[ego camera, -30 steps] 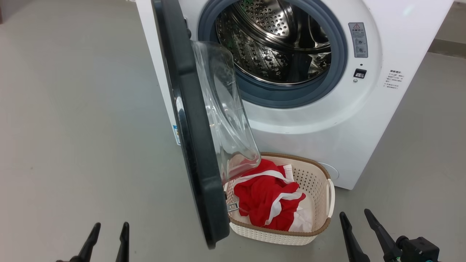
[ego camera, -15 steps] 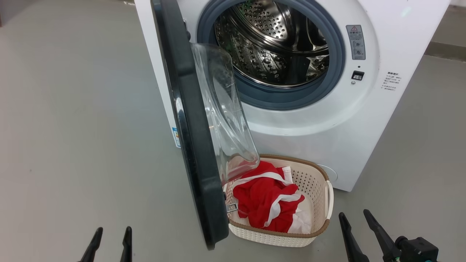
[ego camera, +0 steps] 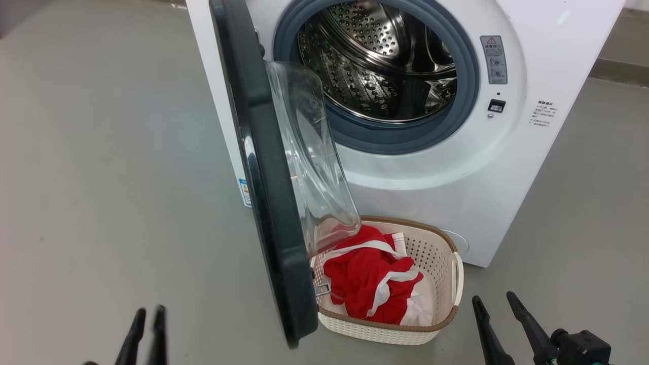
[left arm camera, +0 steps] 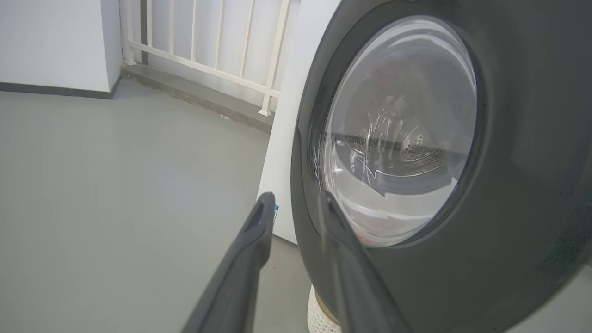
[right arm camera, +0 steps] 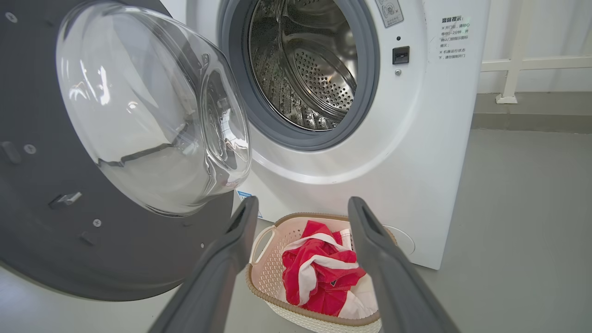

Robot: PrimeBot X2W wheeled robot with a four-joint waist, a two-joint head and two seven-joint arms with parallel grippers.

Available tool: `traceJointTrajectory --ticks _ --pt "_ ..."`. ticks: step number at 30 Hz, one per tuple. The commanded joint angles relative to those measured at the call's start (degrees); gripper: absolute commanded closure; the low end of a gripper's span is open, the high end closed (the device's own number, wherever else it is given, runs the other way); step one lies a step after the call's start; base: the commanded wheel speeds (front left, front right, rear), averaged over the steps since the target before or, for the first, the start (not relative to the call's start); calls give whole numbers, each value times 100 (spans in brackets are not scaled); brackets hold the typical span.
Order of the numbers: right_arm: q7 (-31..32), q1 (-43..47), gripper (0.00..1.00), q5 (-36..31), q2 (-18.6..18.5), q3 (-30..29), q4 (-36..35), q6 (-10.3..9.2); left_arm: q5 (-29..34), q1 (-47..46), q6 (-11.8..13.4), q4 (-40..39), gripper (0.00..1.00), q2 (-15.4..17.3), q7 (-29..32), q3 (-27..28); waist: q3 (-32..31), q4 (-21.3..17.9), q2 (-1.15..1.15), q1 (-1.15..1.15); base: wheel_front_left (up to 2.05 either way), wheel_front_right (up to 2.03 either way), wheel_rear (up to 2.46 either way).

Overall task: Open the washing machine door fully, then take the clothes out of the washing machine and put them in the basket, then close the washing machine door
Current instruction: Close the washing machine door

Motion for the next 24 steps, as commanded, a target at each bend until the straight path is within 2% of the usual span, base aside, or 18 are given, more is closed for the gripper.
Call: traceJointTrajectory --ticks 1,5,12,14,18,24 --pt "-38 -250 0 25 -76 137 -128 42 -190 -258 -31 -214 100 65 -70 200 4 -2 0 0 0 0 0" --pt "-38 -253 0 33 -76 138 -128 42 -1330 -403 -31 -302 100 254 -70 106 4 -21 0 0 0 0 0" --pt "-38 -265 0 73 -76 166 -112 42 -4561 -673 -31 -309 100 886 163 -444 8 -97 0 0 0 0 0" --pt "-38 -272 0 83 -76 173 -117 42 -5471 -727 -31 -424 100 1012 496 -442 18 -133 0 0 0 0 0" --pt "-38 -276 0 98 -76 168 -129 42 -6681 -728 -31 -699 100 1280 1257 -369 44 -217 0 0 0 0 0" --pt "-38 -292 0 92 -76 160 -134 42 -7636 -681 -31 -941 100 1470 2717 -372 97 -326 0 0 0 0 0"
